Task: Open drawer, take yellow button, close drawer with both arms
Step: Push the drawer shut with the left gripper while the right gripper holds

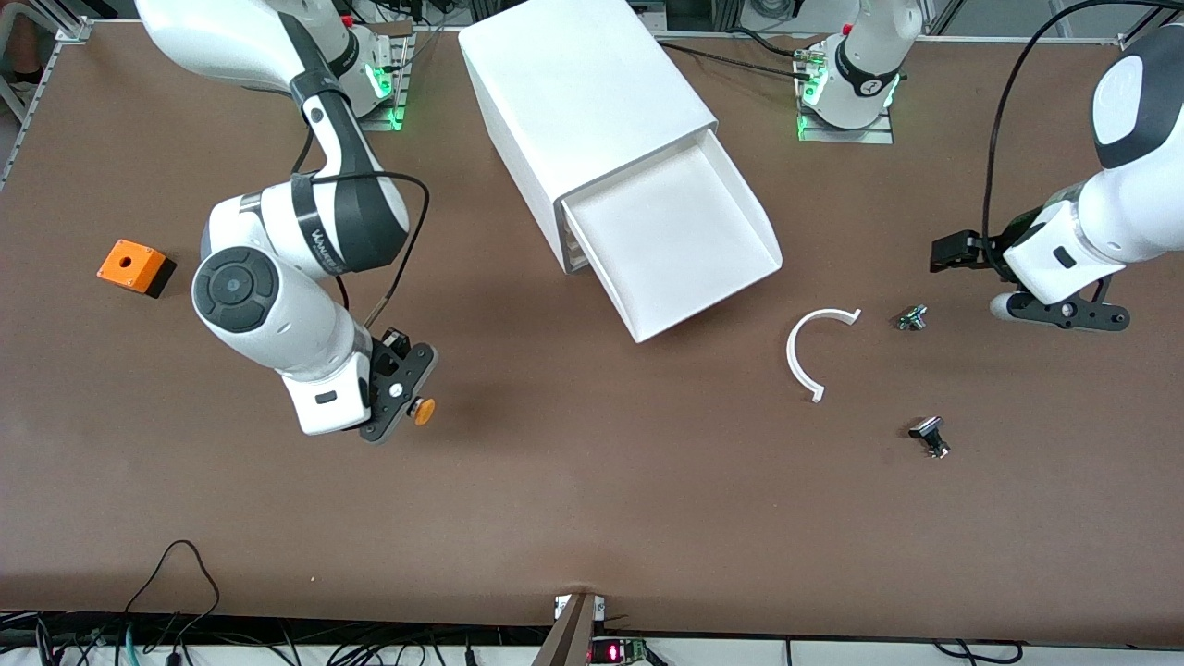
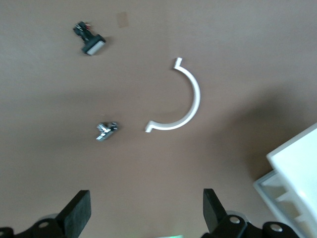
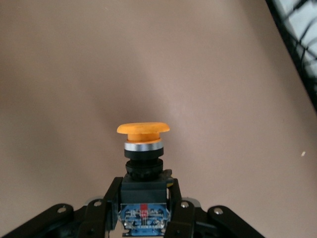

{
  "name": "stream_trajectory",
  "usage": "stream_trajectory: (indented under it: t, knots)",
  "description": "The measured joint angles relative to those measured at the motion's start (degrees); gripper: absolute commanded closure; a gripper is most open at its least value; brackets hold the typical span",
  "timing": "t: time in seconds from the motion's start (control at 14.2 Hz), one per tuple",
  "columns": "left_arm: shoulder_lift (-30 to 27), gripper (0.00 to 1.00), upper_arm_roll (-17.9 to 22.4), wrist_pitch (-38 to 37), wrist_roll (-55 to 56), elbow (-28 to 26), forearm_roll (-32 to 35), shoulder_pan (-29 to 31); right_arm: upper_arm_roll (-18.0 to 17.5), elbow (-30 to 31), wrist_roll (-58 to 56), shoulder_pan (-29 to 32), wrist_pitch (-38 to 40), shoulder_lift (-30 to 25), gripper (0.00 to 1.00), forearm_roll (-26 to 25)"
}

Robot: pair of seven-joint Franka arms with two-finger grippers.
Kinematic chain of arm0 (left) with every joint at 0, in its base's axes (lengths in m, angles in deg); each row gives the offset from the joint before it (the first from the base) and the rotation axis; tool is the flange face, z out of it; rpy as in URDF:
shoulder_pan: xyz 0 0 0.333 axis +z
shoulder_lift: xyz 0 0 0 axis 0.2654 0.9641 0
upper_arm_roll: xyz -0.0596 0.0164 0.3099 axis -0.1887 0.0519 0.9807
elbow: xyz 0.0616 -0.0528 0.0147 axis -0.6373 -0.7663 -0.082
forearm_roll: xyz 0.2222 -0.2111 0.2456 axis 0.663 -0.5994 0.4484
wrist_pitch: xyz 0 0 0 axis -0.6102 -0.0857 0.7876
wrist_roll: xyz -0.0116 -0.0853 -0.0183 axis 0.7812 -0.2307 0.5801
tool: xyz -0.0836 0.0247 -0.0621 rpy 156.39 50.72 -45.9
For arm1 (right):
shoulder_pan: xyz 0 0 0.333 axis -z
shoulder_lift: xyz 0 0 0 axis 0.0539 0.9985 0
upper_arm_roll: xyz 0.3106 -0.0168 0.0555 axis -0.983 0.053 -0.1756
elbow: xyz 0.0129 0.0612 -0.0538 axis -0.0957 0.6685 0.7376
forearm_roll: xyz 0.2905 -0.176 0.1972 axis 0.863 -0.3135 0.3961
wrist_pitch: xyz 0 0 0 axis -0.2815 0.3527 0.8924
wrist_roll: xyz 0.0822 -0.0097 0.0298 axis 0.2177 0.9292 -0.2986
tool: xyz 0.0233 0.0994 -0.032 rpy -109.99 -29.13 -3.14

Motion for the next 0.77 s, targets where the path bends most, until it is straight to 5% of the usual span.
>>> stream_trajectory:
  t: [0.49,0.77]
  knots:
    - [5.17,0.0,-1.49,11.62,19.16,-1.92,-2.02,-7.75,0.16,14.91,4.27,5.72,-9.23,-0.61,0.66,0.04]
    - [10.15,0.0,-1.67,20.28,28.43,-2.73,-3.01,-11.54,-2.84,26.18,4.41,10.45,-18.34,-4.87,0.67,0.07]
